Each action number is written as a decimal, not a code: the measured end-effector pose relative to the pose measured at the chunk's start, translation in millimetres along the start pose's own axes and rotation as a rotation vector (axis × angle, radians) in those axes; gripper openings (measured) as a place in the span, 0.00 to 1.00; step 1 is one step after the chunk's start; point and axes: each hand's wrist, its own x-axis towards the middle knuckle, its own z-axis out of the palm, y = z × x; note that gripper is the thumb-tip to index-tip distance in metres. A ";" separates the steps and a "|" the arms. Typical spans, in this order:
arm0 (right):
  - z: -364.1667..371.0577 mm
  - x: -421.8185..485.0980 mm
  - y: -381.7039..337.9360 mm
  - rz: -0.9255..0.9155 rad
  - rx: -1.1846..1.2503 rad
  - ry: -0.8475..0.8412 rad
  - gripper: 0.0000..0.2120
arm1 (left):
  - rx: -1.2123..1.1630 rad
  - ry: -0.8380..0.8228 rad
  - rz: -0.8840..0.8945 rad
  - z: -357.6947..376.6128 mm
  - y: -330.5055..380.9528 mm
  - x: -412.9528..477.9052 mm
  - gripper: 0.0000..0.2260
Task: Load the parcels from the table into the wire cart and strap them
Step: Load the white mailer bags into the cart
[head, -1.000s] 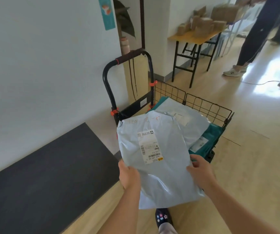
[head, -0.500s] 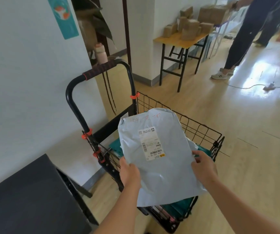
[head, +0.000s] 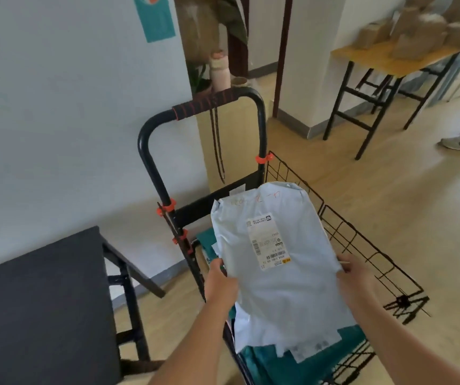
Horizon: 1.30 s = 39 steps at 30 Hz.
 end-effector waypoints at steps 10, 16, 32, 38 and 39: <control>4.4 106.6 16.4 -0.225 -0.187 -0.316 0.13 | -0.118 0.218 -0.261 73.0 -11.8 -3.8 0.26; -6.3 130.6 27.9 -0.400 -0.506 -0.611 0.30 | 0.386 0.246 -0.182 107.4 -19.3 -31.6 0.40; 10.4 159.4 -9.4 -0.650 -0.613 -0.639 0.19 | 0.779 0.050 -0.088 121.3 24.7 -15.3 0.29; 23.2 181.4 -83.5 -0.757 -0.552 -0.602 0.12 | 0.737 0.192 0.051 79.7 87.7 25.1 0.29; 26.6 183.6 -99.6 -0.777 -0.537 -0.591 0.11 | 0.721 0.222 0.087 70.3 100.0 33.2 0.29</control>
